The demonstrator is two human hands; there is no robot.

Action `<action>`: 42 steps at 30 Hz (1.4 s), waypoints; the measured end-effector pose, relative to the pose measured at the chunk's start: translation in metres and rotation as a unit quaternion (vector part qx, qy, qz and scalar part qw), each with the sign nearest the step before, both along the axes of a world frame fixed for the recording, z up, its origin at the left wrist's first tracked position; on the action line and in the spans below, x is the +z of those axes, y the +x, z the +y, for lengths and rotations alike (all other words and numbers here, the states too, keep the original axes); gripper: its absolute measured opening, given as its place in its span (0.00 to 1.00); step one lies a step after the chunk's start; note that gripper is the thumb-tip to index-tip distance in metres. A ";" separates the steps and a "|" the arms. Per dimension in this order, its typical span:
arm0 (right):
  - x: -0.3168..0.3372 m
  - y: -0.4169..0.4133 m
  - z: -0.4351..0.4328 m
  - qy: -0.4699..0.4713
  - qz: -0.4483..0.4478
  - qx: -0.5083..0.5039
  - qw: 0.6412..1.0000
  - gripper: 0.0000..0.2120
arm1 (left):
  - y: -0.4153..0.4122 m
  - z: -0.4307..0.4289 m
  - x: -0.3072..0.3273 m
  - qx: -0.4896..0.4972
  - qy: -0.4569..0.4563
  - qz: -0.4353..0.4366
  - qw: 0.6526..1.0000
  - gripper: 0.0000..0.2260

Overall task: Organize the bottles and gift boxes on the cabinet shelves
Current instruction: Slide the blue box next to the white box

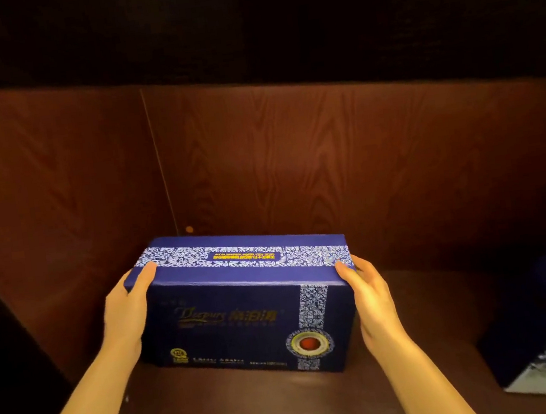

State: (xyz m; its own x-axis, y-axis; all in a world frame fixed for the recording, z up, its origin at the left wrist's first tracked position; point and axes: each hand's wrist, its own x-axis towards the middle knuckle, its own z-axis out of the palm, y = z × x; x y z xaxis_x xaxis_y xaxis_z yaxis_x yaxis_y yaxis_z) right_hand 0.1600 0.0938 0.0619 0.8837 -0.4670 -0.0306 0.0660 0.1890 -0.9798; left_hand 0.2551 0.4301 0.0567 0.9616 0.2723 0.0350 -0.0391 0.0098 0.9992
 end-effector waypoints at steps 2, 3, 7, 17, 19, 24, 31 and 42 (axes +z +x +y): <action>-0.005 -0.004 0.004 0.016 -0.012 0.003 1.000 0.18 | 0.000 0.002 -0.001 -0.010 -0.006 0.001 1.000 0.06; -0.007 -0.005 0.007 0.014 -0.014 0.001 1.000 0.18 | 0.000 0.002 0.000 -0.015 -0.008 0.002 1.000 0.07; -0.010 -0.006 0.015 0.008 -0.010 -0.012 1.000 0.18 | 0.001 0.005 0.002 -0.019 -0.007 0.006 1.000 0.11; -0.011 -0.012 0.008 -0.010 -0.009 -0.033 0.999 0.14 | -0.004 -0.003 -0.002 -0.035 0.023 -0.012 0.999 0.10; -0.012 -0.015 0.001 -0.014 -0.009 -0.036 0.999 0.11 | -0.008 -0.009 -0.002 -0.040 0.029 -0.017 0.999 0.06; -0.013 -0.027 -0.019 -0.015 -0.011 -0.044 0.999 0.10 | -0.014 -0.028 -0.003 -0.070 0.032 -0.027 0.997 0.04; -0.012 -0.047 -0.052 -0.017 -0.019 -0.070 0.997 0.08 | -0.025 -0.064 -0.004 -0.085 0.058 -0.033 0.994 0.02; -0.010 -0.081 -0.115 -0.014 -0.027 -0.105 0.994 0.13 | -0.046 -0.130 -0.006 -0.105 0.074 -0.031 0.991 0.13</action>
